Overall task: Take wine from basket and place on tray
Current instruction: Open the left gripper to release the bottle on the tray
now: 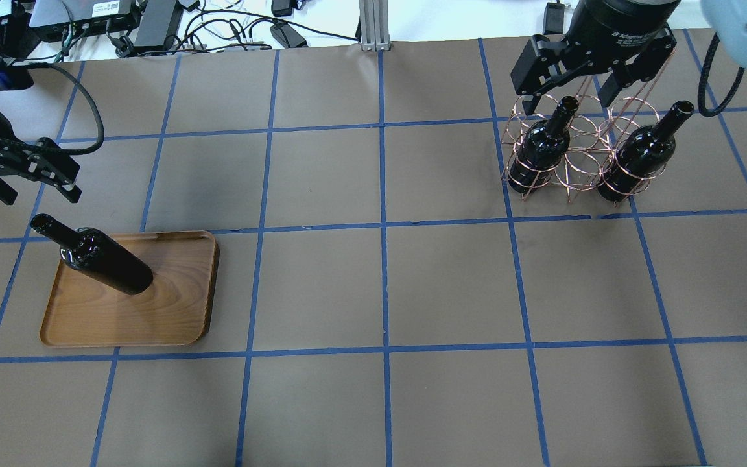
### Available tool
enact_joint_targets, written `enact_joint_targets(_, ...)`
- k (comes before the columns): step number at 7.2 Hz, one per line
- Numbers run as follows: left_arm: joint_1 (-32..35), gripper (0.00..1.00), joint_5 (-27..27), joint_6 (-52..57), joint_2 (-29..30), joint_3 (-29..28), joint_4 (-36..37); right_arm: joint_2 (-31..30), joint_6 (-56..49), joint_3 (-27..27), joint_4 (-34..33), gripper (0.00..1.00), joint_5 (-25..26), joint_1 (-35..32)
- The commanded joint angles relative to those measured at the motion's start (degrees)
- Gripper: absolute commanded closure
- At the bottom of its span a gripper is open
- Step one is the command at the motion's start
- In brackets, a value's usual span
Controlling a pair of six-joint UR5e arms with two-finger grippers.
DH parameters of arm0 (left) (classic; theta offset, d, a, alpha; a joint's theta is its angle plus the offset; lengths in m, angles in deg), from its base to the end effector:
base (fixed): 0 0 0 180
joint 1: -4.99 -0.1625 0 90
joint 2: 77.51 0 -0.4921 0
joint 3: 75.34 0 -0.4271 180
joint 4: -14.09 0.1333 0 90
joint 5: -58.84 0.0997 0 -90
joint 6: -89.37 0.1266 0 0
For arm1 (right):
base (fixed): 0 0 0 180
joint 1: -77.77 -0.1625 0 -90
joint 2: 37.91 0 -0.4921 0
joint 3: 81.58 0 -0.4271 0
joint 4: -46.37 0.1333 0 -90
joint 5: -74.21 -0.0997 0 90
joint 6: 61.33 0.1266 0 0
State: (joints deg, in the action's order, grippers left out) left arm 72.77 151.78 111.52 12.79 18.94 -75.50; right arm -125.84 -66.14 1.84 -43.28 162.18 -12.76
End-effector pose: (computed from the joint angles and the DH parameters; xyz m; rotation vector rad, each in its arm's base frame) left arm 0.0787 -0.5280 0.4871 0.0010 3.1186 0.1354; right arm 0.1429 -0.5509 0.5689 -0.1467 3.1033 -0.1148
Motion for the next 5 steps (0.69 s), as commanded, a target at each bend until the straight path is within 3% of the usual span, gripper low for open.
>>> enact_joint_targets(1,5.7,0.0,-1.7,-7.9,-2.4,-1.0,0.0,0.0,0.1,0.1,-0.2,0.0,0.0,0.0)
enact_joint_targets(5,16.0,0.0,-2.0,-14.1,-5.1,-1.1,2.5,0.0,-0.4,0.1,-0.2,0.0,0.3,0.1)
